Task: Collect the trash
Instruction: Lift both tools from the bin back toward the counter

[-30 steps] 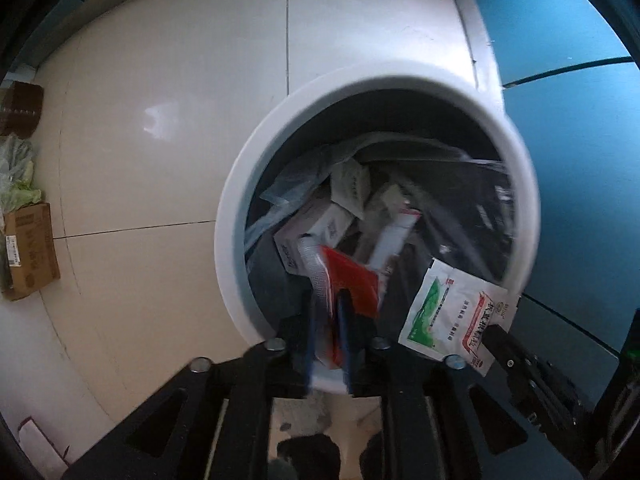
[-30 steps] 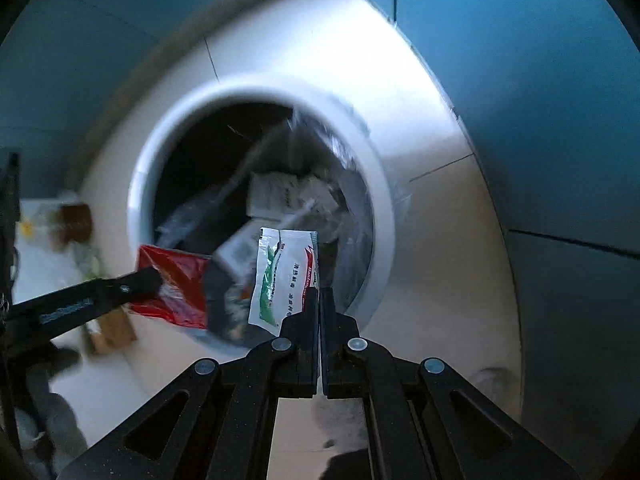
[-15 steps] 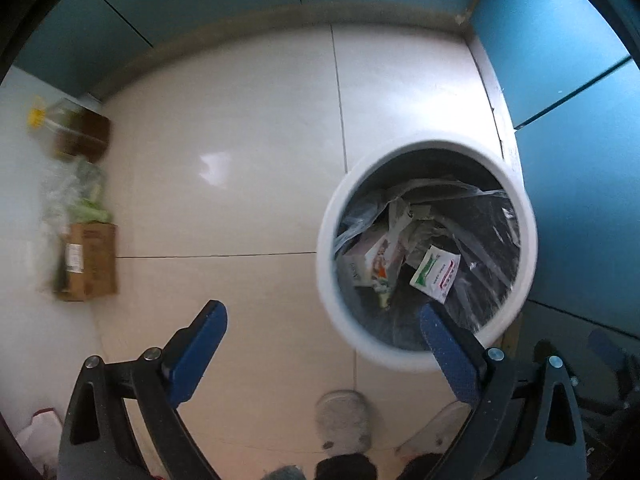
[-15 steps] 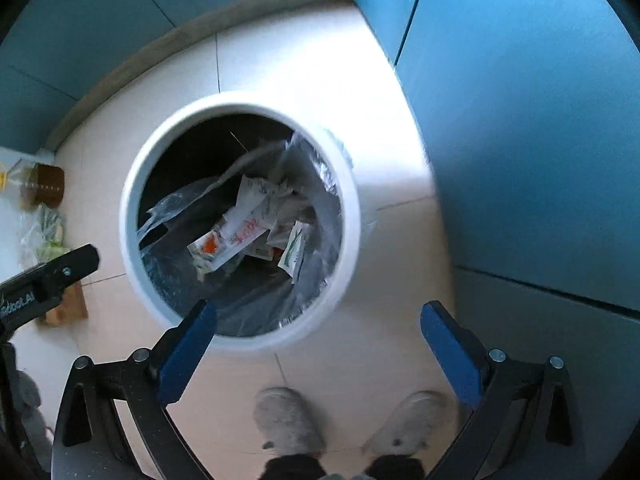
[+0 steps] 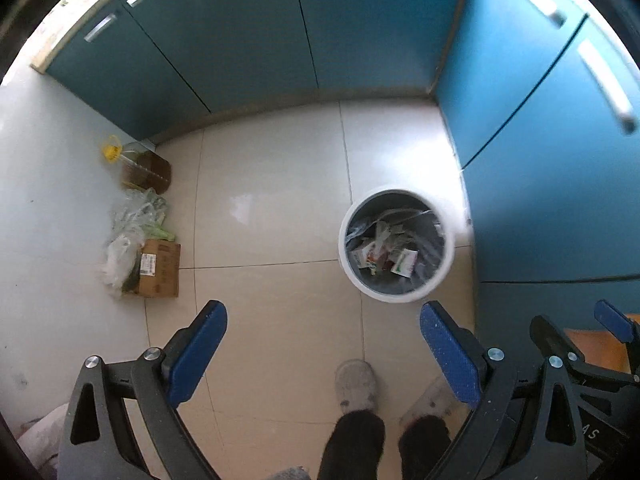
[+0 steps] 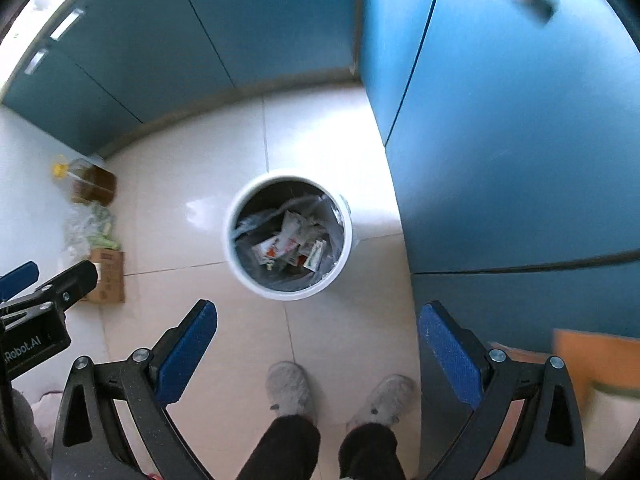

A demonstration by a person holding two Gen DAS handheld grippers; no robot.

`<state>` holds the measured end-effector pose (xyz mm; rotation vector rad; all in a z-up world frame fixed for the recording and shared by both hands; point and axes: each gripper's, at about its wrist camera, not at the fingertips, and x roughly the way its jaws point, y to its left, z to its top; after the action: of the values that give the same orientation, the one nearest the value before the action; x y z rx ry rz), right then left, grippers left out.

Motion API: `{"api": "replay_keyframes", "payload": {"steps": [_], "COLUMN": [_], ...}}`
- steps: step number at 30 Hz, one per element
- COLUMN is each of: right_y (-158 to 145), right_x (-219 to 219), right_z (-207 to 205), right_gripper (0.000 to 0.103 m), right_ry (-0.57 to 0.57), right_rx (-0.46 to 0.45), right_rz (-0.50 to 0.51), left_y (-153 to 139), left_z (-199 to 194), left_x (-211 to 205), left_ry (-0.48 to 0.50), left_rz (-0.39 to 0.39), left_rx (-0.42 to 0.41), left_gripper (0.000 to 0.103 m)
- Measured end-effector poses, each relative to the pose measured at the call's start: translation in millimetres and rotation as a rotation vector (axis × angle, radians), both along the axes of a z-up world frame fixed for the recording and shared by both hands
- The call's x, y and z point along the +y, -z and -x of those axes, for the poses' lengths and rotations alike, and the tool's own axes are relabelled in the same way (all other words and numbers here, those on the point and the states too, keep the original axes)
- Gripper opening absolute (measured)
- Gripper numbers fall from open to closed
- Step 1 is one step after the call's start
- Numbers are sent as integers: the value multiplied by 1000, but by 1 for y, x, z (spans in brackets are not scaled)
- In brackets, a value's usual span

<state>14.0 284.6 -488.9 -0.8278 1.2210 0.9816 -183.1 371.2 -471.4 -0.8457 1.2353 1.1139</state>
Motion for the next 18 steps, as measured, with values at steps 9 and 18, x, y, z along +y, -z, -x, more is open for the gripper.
{"api": "replay_keyframes", "payload": {"steps": [9,18], "right_y": [-167,-273], "right_x": [-53,-102], "right_z": [17,11], "right_gripper": [103,103], "right_ry": [-20,33], "right_rx": [-10,96], "right_rz": [-108,-227], "left_y": [-138,-229], "left_z": [12,17], "left_x": [-56,-89], "left_ry": [9,-8], "left_rz": [-83,-181], "left_rx": [-33,-15], "left_gripper": [99,99]}}
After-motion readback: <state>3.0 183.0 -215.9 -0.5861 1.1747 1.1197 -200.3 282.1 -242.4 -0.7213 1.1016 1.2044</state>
